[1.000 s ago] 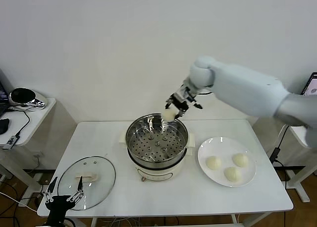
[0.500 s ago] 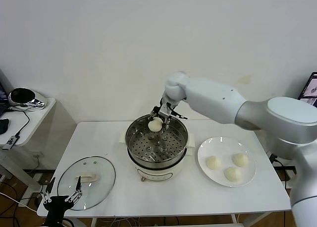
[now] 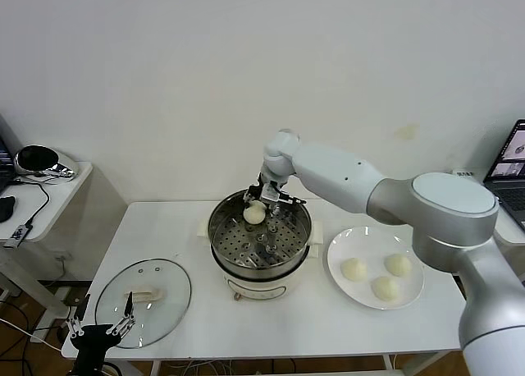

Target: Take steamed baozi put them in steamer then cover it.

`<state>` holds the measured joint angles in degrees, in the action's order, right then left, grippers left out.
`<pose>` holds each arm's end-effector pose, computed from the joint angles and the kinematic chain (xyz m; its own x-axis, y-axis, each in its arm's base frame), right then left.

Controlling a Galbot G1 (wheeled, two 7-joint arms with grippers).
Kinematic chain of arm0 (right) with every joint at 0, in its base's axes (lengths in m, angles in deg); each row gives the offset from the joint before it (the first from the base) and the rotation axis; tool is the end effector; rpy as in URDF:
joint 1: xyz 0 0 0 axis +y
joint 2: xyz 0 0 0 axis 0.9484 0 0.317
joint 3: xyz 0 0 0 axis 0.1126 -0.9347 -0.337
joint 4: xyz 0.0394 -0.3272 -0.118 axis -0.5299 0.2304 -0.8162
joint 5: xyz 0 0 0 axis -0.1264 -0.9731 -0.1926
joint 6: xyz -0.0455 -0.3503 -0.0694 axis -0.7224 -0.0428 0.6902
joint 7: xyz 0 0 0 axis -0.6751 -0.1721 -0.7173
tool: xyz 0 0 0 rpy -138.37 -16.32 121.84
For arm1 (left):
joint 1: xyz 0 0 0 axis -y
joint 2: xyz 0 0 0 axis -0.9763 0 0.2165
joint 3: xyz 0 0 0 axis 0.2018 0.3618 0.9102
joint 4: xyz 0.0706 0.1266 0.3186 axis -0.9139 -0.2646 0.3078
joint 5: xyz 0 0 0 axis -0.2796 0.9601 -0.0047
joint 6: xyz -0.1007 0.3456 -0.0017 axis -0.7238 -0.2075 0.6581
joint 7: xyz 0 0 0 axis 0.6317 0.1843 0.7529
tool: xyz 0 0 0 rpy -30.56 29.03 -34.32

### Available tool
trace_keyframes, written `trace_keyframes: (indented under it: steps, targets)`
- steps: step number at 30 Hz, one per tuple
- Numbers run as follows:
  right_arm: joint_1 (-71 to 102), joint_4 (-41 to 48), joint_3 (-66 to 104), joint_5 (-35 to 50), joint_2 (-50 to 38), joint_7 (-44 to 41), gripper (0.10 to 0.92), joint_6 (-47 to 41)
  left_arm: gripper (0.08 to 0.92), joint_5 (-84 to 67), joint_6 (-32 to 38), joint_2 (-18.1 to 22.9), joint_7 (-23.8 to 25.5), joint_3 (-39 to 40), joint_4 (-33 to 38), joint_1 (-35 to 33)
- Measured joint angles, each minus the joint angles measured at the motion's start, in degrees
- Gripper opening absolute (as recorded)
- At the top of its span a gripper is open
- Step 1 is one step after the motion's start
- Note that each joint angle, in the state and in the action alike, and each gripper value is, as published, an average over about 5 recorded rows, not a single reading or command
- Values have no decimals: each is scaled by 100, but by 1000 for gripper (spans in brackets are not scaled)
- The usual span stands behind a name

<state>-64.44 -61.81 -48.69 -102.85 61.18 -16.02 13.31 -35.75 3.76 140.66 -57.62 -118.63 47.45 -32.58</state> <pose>0.6221 0.1682 -0.1146 -0.2594 -0.2597 0.9302 -0.1062 -0.9496 -0.2948 0.1162 0.1133 -0.3110 -0.9775 -0.1724 0.1215 -0.1488 0.9720 0.1821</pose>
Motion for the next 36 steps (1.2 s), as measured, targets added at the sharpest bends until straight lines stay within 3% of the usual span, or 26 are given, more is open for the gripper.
trace_keyframes:
  steps: [4, 7, 15, 24, 29, 36]
  targets:
    - [-36, -59, -29, 110, -51, -16, 779, -20, 823, 2, 1, 34, -2, 8, 32, -22]
    - [-173, -246, -100, 401, -164, -121, 816, -209, 823, 4, 1, 49, -4, 0, 63, -48]
    - [-939, -1490, -485, 1820, -907, -563, 823, -1828, 823, 2, 7, 63, -4, -50, 126, -86]
    - [-1736, -3379, -832, 3185, -2390, -843, 823, -4109, 823, 17, 2, -15, 10, -22, 182, -89]
    - [-1883, -4108, -908, 3507, -3311, -975, 823, -4879, 823, 41, -11, -47, 16, -1, 249, -93]
    - [-1701, -4522, -910, 3449, -4321, -1159, 823, -5317, 823, 65, -49, -47, 28, 1, 335, -100]
